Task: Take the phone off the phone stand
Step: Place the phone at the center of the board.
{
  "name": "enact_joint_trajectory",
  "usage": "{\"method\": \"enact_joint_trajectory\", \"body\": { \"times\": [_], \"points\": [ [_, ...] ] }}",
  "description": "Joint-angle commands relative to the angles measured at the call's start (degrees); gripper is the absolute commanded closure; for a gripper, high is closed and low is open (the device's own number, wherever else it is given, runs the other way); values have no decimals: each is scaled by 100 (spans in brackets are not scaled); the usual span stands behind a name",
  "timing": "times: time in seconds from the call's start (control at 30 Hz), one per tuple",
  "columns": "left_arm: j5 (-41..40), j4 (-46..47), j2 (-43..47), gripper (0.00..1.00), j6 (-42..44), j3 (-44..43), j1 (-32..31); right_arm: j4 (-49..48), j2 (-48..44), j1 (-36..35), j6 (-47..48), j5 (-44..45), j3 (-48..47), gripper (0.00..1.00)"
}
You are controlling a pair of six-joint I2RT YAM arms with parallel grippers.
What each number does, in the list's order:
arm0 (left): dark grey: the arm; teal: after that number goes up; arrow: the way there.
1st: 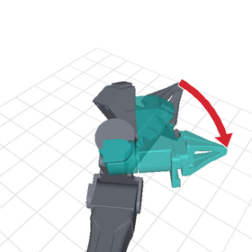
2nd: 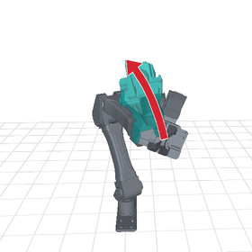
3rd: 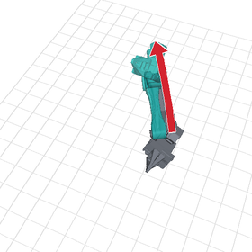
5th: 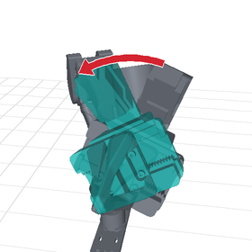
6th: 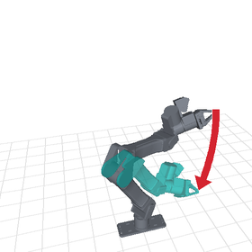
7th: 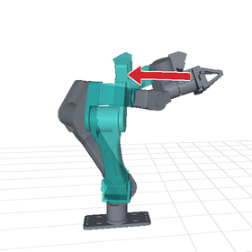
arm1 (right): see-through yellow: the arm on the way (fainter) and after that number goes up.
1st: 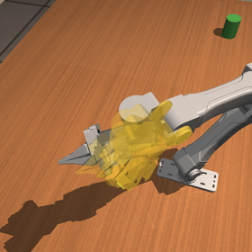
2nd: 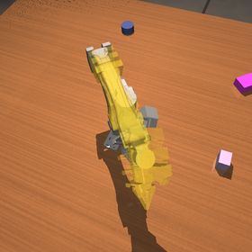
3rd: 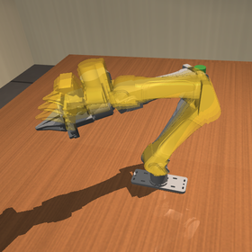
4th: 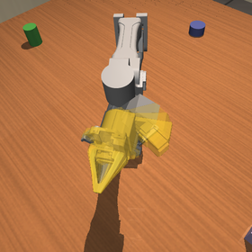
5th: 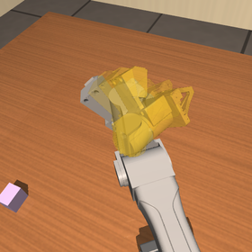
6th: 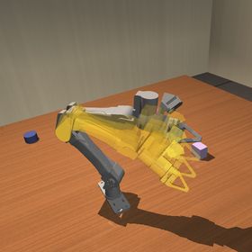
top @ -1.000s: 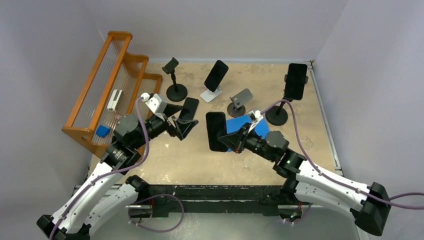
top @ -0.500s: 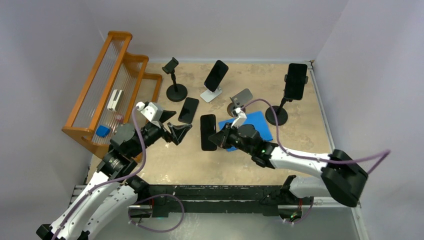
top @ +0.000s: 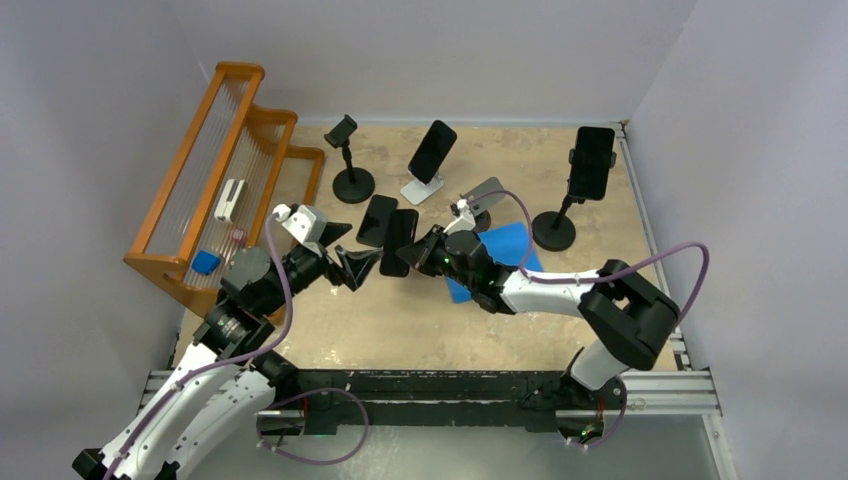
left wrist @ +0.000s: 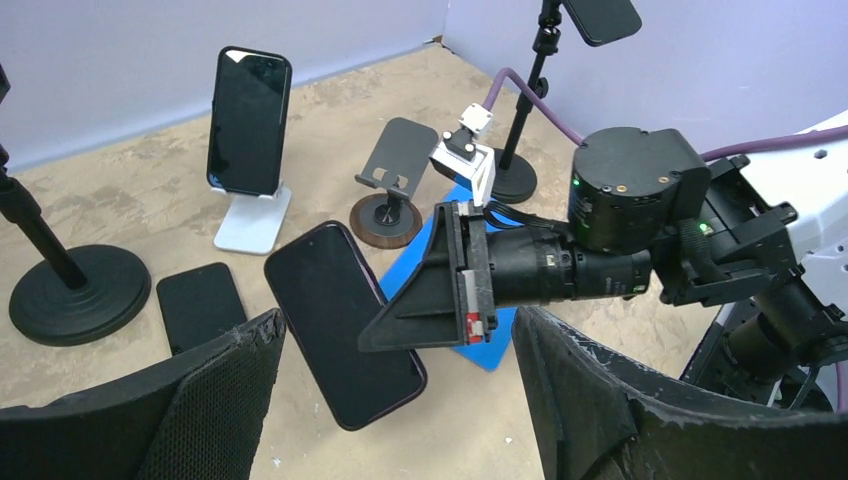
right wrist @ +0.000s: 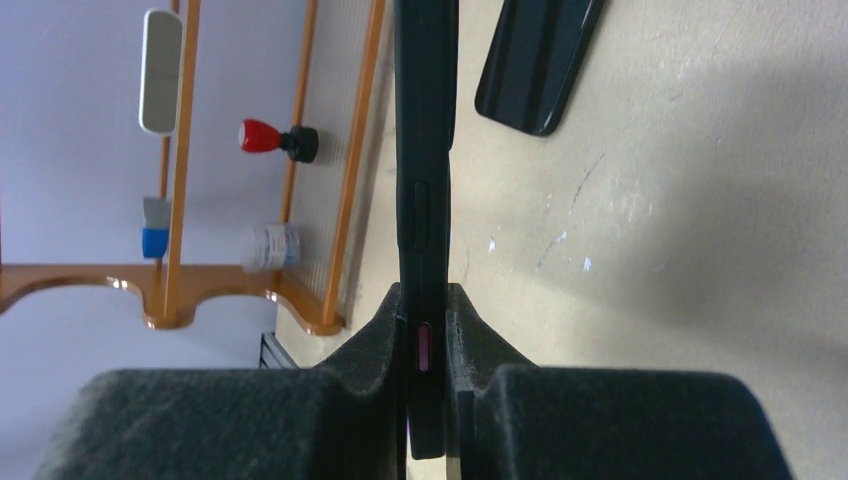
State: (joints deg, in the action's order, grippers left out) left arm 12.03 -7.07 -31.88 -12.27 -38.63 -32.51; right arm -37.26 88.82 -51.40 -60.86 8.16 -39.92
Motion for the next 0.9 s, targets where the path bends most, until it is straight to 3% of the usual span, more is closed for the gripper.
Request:
{"method": "enact_joint_trajectory", "body": {
  "times": [0.0,0.43,0.87],
  "points": [
    [-126,64,16,18,95,-60,8,-664,137,158,-425,220,-618,100],
    [-128,45,43,18,50,-52,12,99,596,285,-508,932,-1176,100],
    [-123,30,6,18,66,-57,1,859,1131,548,-757,623,-1771,100]
  ]
}}
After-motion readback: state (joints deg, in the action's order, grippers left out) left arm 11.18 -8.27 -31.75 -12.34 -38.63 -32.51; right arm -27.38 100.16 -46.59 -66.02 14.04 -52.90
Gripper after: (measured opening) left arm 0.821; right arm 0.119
